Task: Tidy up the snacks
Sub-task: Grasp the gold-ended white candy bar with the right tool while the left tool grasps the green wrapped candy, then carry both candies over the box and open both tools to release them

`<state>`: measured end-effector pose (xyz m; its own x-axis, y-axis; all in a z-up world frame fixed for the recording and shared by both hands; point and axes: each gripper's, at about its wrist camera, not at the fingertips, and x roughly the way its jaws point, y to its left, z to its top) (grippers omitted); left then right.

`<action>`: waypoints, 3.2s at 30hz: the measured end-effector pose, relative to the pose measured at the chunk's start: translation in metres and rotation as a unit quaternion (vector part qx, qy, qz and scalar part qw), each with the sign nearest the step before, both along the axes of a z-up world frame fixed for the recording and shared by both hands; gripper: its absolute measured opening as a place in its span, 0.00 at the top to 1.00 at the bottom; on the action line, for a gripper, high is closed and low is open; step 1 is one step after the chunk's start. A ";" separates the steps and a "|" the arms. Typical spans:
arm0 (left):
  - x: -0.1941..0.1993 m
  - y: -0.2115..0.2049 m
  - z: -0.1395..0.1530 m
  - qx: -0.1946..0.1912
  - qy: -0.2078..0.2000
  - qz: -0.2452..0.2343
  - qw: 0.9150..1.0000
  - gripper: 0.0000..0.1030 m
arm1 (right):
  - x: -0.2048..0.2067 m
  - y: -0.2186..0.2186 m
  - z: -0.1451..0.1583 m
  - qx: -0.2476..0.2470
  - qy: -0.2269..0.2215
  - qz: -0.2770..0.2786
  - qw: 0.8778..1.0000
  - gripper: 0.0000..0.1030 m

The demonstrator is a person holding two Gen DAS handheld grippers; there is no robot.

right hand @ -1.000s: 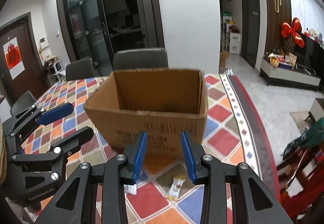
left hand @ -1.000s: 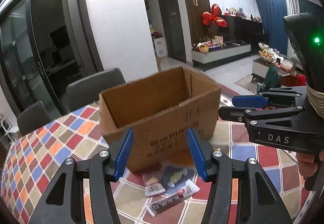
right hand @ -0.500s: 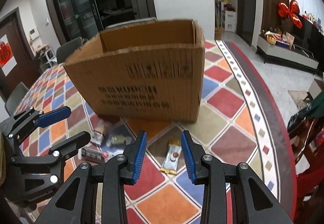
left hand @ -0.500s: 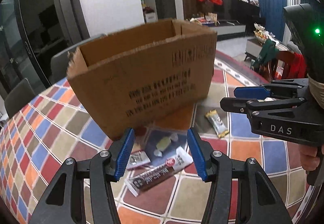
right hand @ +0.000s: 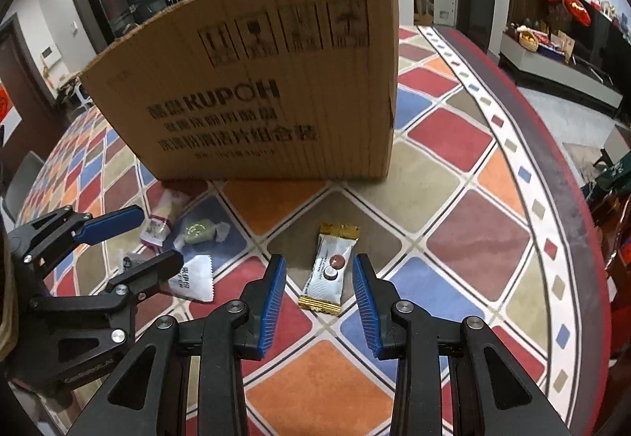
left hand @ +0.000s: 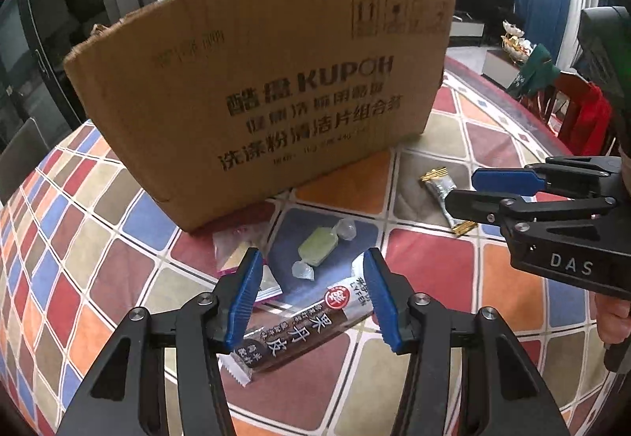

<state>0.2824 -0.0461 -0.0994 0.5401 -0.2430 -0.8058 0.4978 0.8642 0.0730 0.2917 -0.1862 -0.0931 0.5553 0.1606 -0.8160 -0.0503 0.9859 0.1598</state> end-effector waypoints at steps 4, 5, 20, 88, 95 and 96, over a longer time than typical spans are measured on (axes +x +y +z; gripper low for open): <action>0.008 -0.003 -0.004 0.002 0.006 0.000 1.000 0.51 | 0.005 -0.002 -0.006 0.010 0.011 -0.005 1.000 0.65; 0.010 -0.004 -0.005 0.003 0.007 0.001 1.000 0.51 | 0.006 -0.003 -0.008 0.012 0.013 -0.006 1.000 0.65; 0.030 -0.011 -0.020 0.000 0.035 0.006 0.999 0.67 | 0.018 0.002 -0.013 0.004 0.019 -0.001 1.000 0.66; -0.018 0.022 0.167 -0.087 -0.167 0.070 0.980 0.82 | -0.007 0.020 0.151 0.006 -0.201 0.065 0.977 0.81; 0.009 0.018 0.177 -0.075 -0.172 0.065 0.980 0.82 | 0.015 0.024 0.163 -0.013 -0.204 0.074 0.976 0.81; 0.014 0.016 0.177 -0.073 -0.171 0.064 0.981 0.82 | 0.018 0.023 0.163 -0.014 -0.204 0.074 0.976 0.81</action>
